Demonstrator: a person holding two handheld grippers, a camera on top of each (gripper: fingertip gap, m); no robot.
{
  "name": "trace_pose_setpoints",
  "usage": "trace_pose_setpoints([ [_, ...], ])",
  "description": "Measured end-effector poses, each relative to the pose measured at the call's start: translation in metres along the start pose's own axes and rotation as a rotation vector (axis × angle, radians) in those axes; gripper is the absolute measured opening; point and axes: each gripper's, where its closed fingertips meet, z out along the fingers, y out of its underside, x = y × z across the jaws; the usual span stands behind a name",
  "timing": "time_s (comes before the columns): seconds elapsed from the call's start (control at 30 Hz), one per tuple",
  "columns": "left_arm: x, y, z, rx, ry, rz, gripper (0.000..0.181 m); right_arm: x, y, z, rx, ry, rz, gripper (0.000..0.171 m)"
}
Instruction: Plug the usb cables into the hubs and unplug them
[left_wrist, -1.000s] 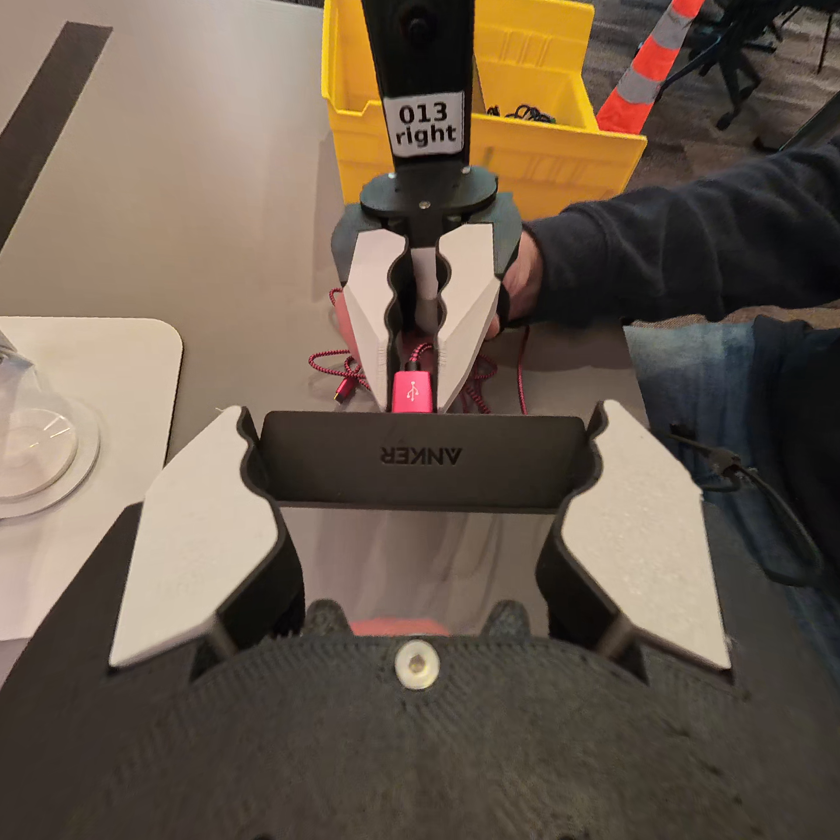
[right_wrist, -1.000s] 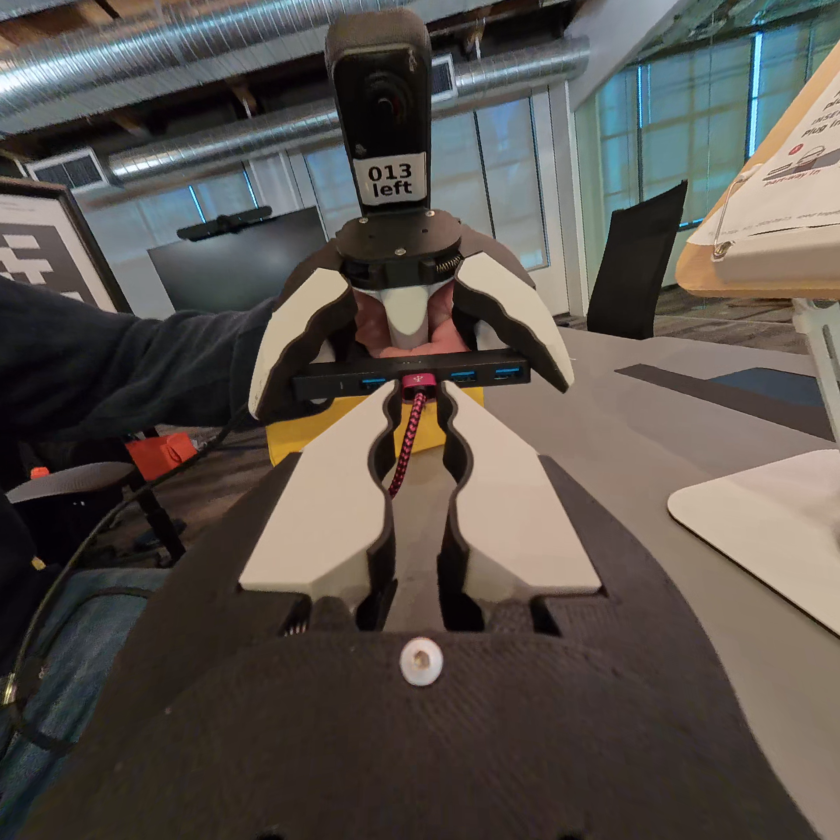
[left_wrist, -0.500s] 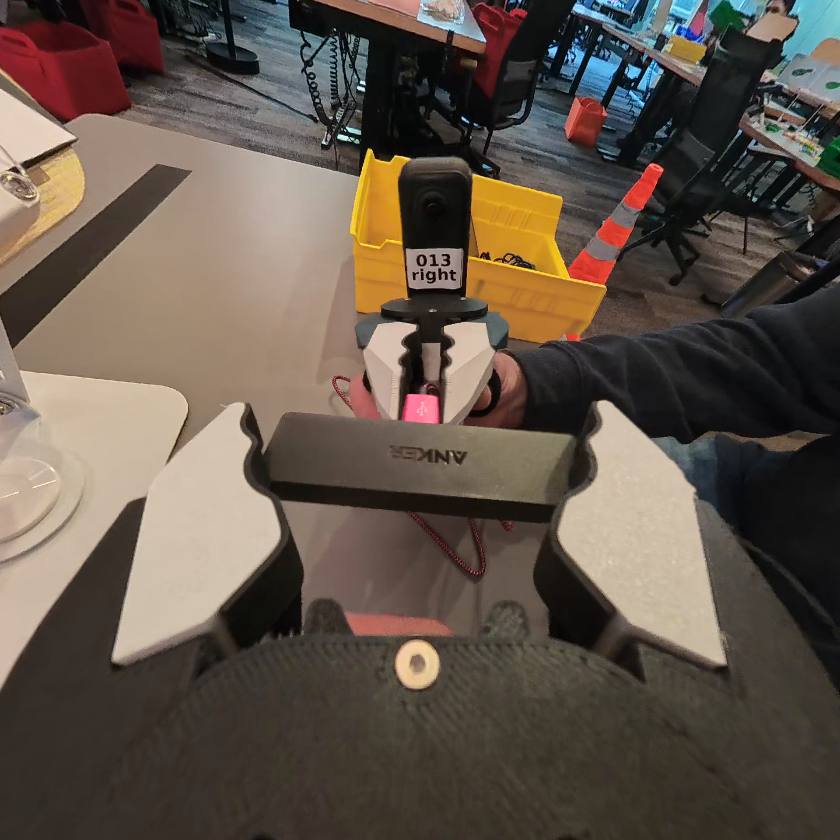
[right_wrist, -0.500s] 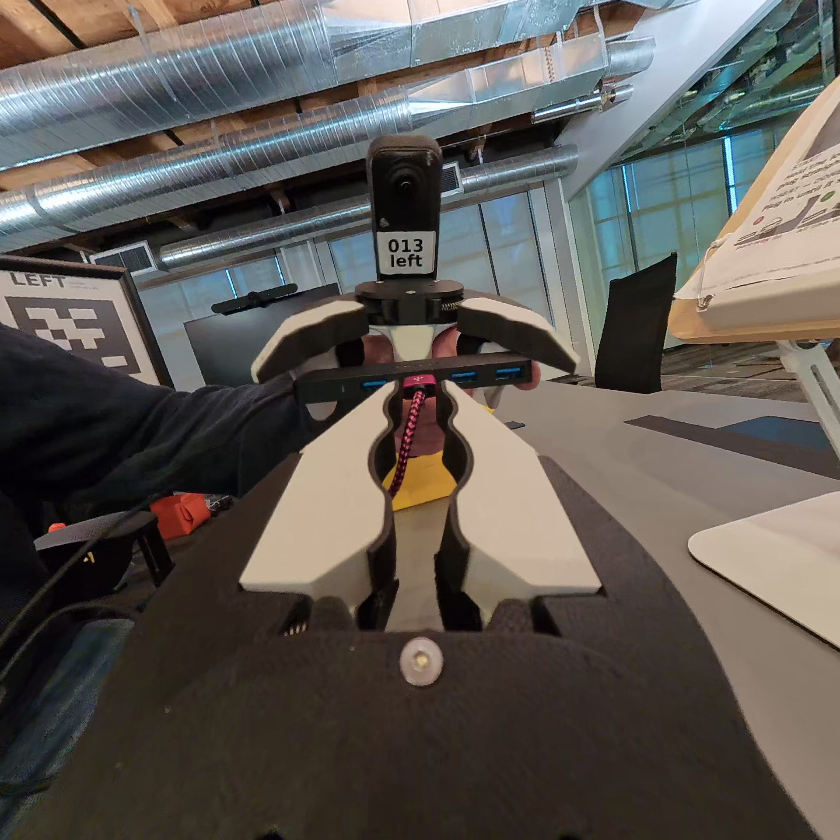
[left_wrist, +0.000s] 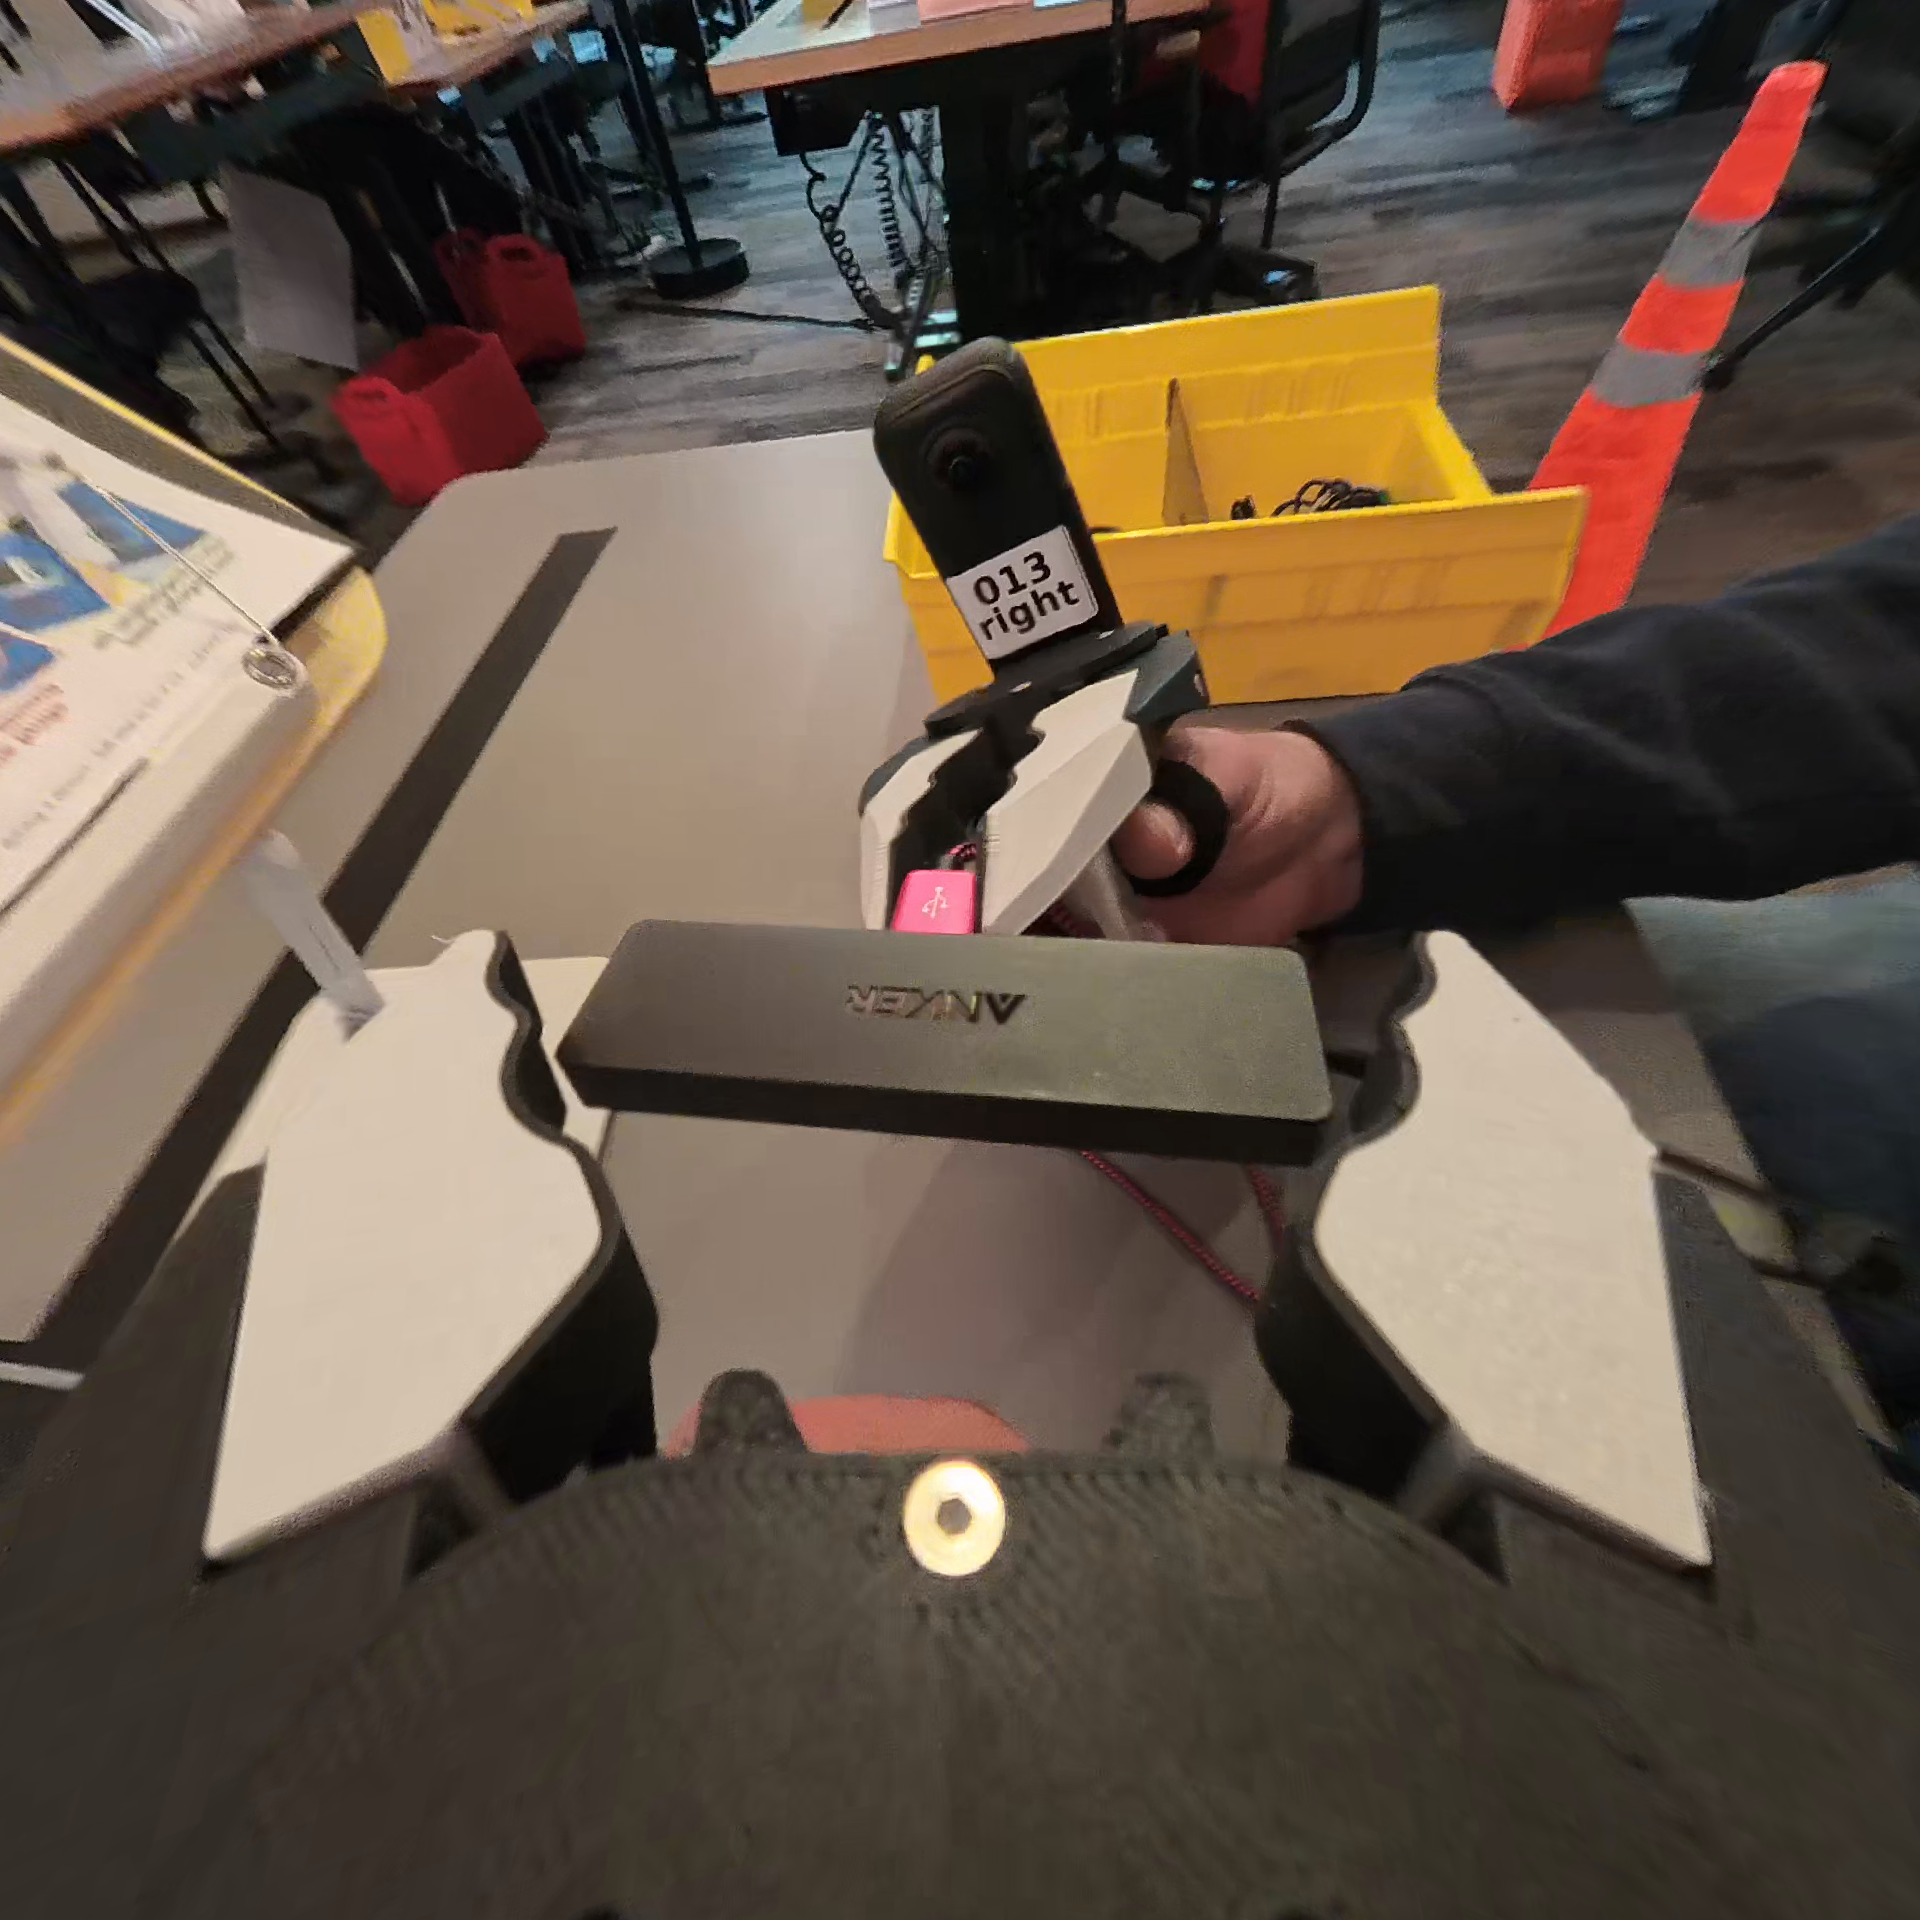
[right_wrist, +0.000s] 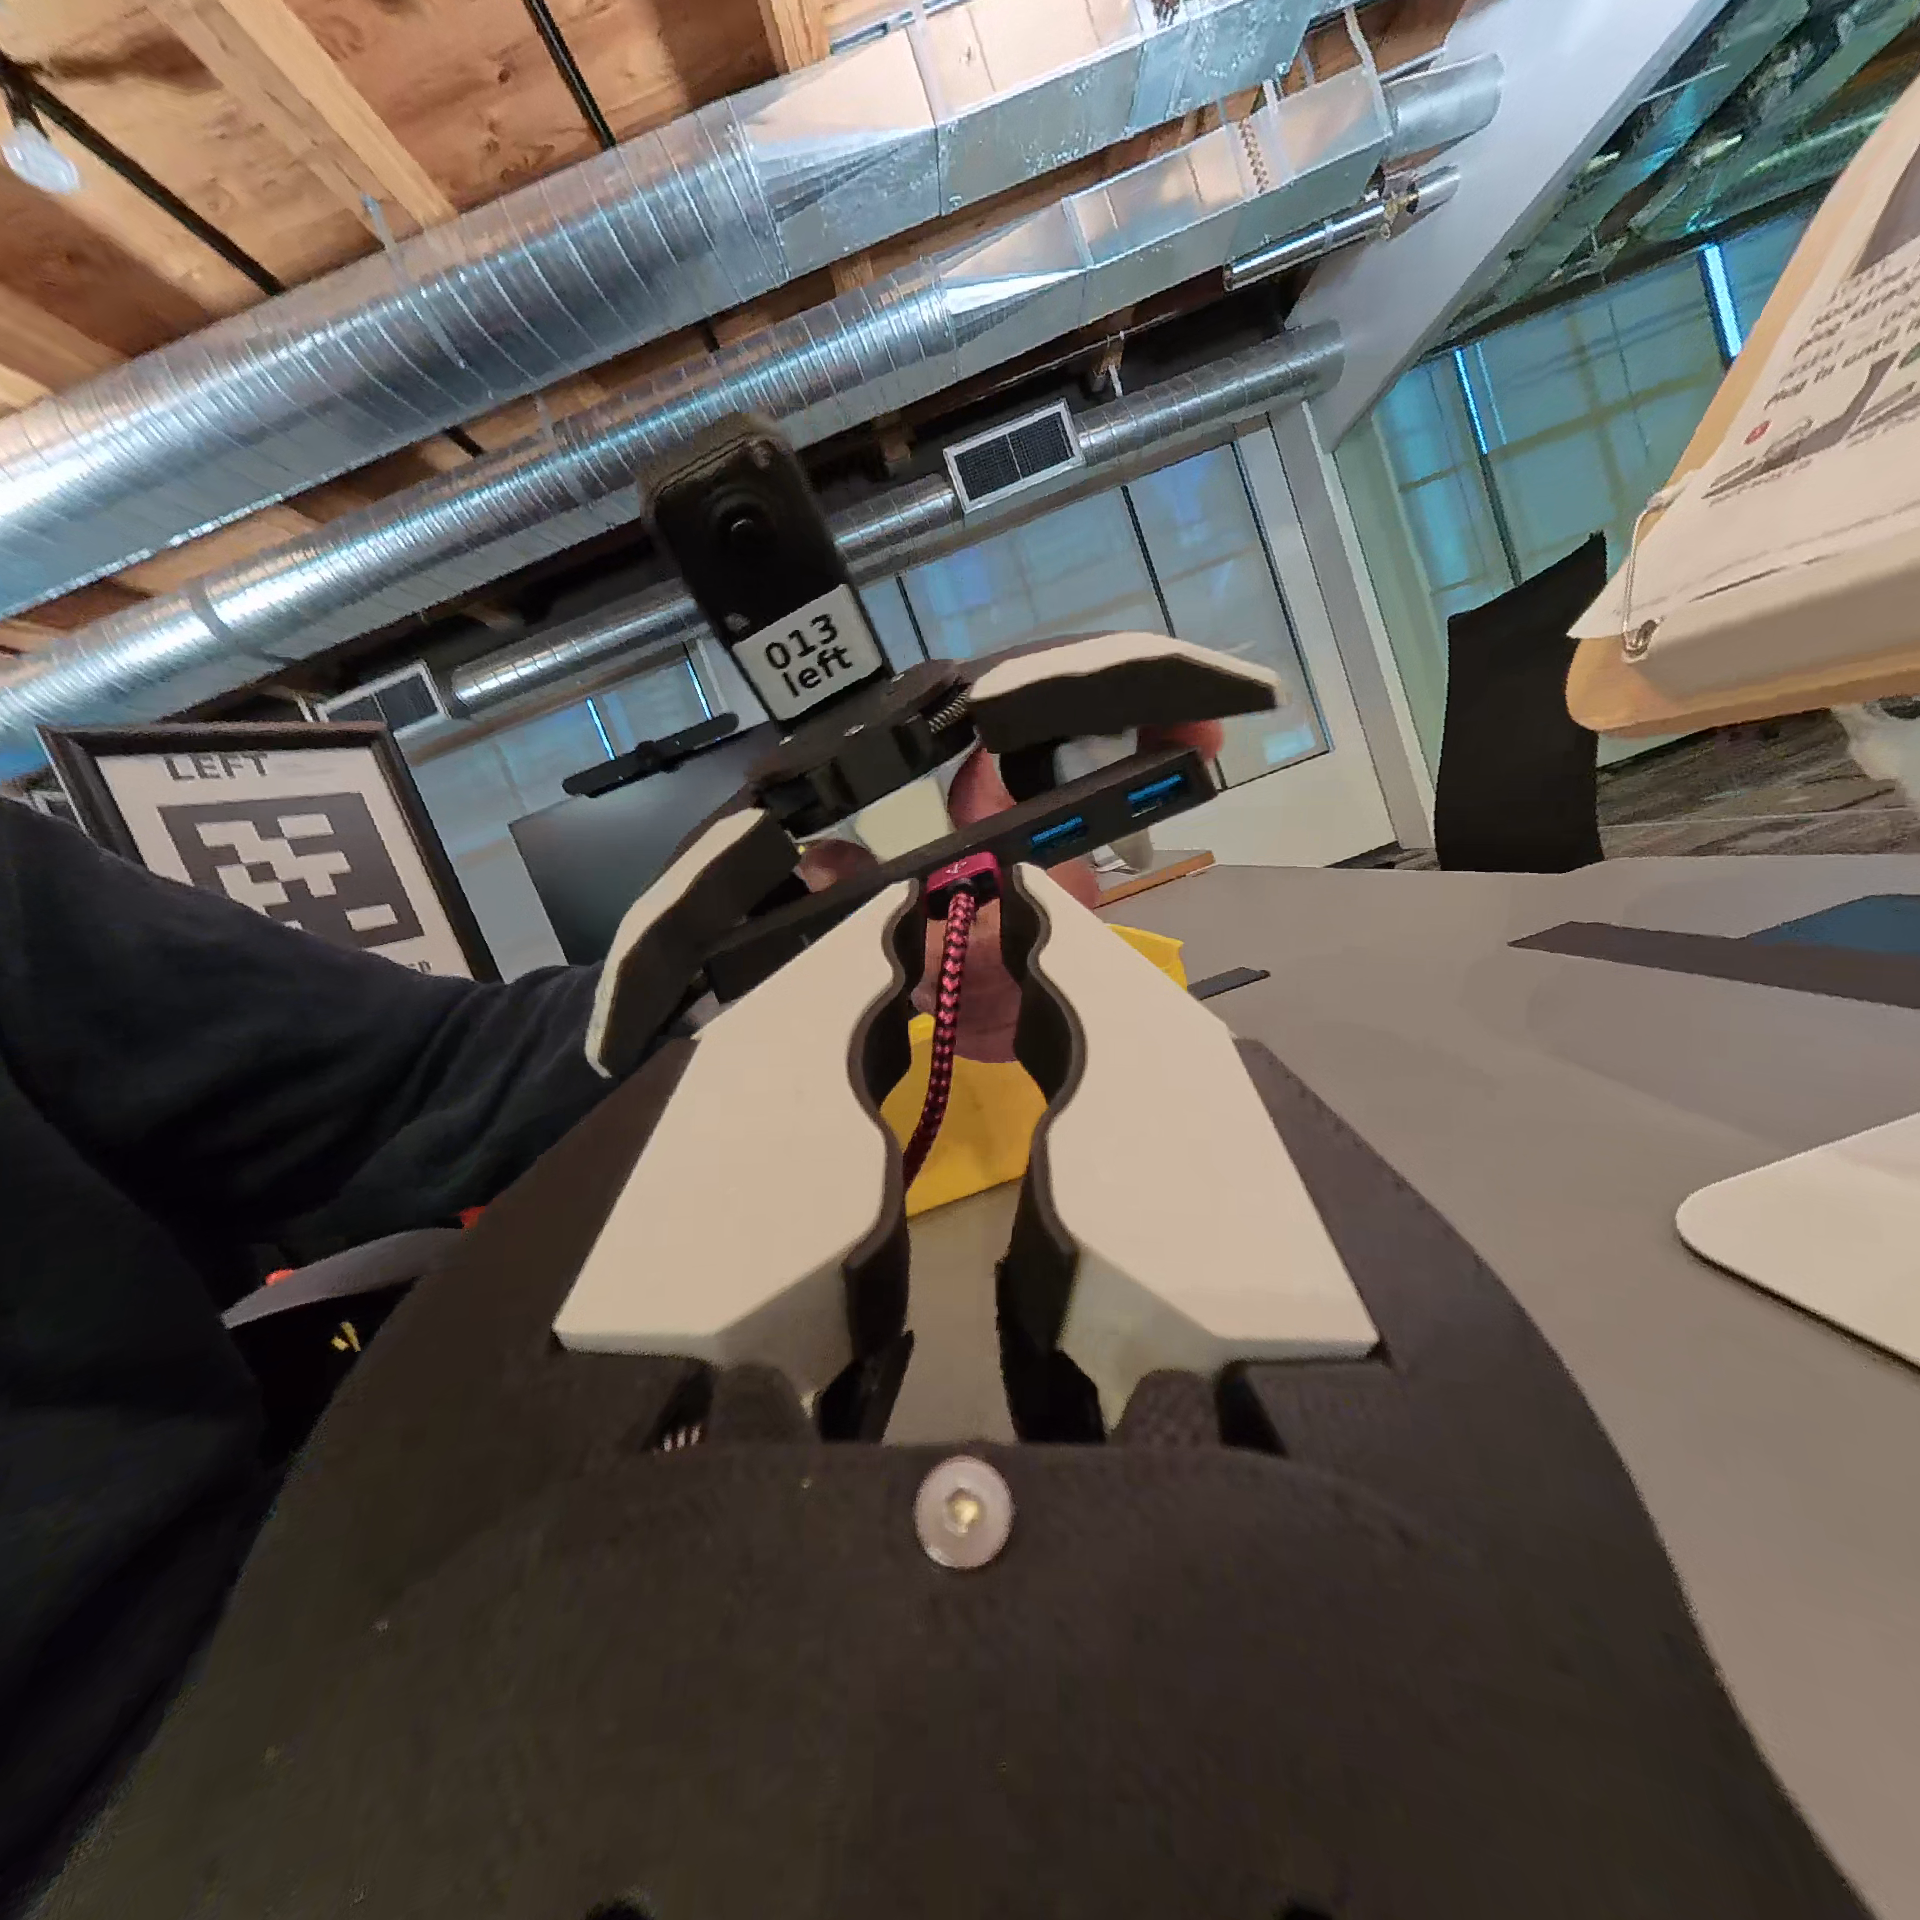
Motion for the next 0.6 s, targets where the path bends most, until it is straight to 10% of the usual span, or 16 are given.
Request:
trace_pose_setpoints([
  [0.4,0.003,0.000,0.003,0.108,0.030,-0.026,0.136,0.001,0.001,-0.004,0.047,0.001,0.099,0.011],
  [0.5,0.014,-0.007,-0.002,0.178,0.096,-0.015,0.059,0.013,-0.003,-0.014,0.082,0.055,0.118,0.011],
  [0.6,0.000,-0.001,0.005,0.165,0.030,-0.094,0.089,0.018,-0.001,-0.016,0.052,0.081,0.101,0.011],
])
